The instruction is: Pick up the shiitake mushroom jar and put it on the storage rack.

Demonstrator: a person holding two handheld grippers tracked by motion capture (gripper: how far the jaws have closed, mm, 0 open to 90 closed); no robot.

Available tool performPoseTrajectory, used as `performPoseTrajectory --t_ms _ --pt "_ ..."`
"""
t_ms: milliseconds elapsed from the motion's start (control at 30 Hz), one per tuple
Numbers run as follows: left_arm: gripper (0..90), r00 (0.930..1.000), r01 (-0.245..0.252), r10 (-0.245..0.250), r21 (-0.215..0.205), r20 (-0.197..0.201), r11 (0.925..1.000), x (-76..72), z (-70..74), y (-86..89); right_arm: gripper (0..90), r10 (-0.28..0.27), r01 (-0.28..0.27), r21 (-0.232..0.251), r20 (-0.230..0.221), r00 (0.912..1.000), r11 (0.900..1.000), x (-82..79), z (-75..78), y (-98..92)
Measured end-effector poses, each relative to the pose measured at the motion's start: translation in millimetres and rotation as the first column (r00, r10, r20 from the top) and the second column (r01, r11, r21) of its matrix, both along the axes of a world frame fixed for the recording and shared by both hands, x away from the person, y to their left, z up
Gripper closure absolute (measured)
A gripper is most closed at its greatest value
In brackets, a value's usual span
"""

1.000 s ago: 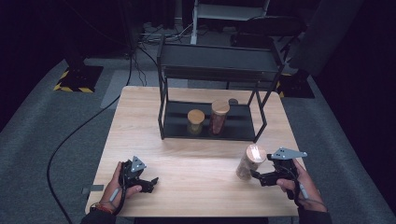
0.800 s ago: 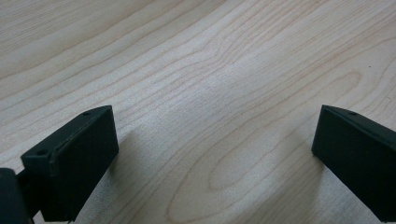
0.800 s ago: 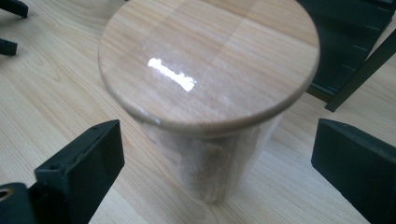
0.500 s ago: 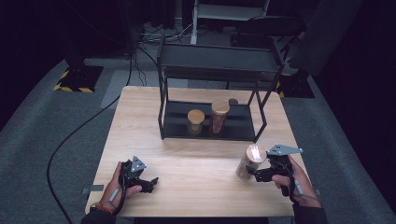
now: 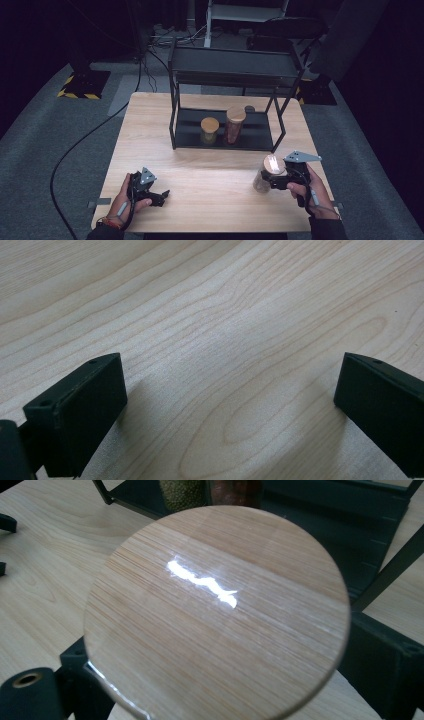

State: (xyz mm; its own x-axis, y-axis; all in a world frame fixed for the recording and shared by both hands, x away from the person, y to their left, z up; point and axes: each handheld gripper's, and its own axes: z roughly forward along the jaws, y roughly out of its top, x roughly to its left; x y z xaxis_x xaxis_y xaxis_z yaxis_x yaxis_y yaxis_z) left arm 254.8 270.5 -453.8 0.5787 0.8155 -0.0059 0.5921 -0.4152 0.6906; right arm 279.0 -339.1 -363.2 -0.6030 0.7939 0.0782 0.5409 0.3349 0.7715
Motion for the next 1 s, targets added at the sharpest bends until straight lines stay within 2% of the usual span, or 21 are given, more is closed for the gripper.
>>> performPoseTrajectory --t_ms 367,1000 --pt "0.2 1.0000 0.000 0.000 0.000 0.000 1.0000 0.0 0.0 0.0 22.4 0.006 -0.006 -0.023 0.008 0.9999 1.000 2.0 0.9 12.3" --pt "0.2 1.0000 0.000 0.000 0.000 0.000 1.0000 0.0 0.0 0.0 24.7 -0.006 0.008 -0.080 0.031 0.9995 0.997 -2.6 4.9 24.9"
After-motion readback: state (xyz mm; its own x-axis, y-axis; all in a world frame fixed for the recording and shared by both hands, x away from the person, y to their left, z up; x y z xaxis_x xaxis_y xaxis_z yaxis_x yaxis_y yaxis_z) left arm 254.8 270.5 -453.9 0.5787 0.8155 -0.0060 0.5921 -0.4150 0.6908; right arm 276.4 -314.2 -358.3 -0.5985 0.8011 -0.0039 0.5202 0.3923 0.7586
